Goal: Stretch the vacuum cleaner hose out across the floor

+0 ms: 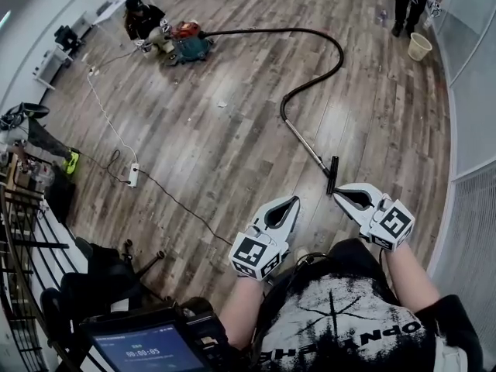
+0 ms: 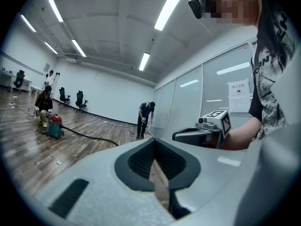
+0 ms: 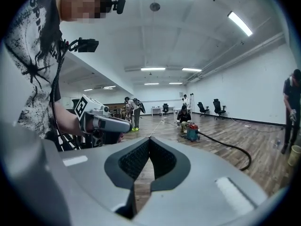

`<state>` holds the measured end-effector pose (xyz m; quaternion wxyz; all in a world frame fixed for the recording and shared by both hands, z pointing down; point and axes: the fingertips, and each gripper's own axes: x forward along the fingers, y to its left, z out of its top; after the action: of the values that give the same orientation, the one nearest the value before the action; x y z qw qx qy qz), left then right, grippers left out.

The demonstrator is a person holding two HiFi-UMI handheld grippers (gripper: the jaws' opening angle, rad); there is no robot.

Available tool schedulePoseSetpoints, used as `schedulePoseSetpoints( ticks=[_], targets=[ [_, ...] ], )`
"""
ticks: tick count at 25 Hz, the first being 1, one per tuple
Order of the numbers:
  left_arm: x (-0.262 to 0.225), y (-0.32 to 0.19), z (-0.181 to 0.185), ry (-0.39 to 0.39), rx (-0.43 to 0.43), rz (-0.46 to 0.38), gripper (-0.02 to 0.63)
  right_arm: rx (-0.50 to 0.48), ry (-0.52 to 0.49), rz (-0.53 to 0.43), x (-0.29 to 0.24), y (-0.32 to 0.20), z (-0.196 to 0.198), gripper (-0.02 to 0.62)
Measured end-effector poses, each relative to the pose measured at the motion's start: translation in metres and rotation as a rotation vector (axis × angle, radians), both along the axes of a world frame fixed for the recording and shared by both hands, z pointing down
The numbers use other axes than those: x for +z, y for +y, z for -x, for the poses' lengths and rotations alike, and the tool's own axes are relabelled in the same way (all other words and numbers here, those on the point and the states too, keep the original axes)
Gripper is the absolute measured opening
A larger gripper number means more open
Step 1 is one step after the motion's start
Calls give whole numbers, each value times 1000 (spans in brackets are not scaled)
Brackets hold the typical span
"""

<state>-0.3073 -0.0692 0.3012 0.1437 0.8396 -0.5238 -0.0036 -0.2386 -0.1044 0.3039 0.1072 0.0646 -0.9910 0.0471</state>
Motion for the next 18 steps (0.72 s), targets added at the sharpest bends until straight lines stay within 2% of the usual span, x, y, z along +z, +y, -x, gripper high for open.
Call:
schedulePoseSetpoints(
  ticks=[9, 18],
  targets=[
    [3, -36, 20, 15, -32, 15, 0, -12, 3, 27, 8, -42, 17, 8],
    [6, -135, 27, -50, -41, 67, 0, -43, -26, 53, 12, -143, 28, 8]
  ],
)
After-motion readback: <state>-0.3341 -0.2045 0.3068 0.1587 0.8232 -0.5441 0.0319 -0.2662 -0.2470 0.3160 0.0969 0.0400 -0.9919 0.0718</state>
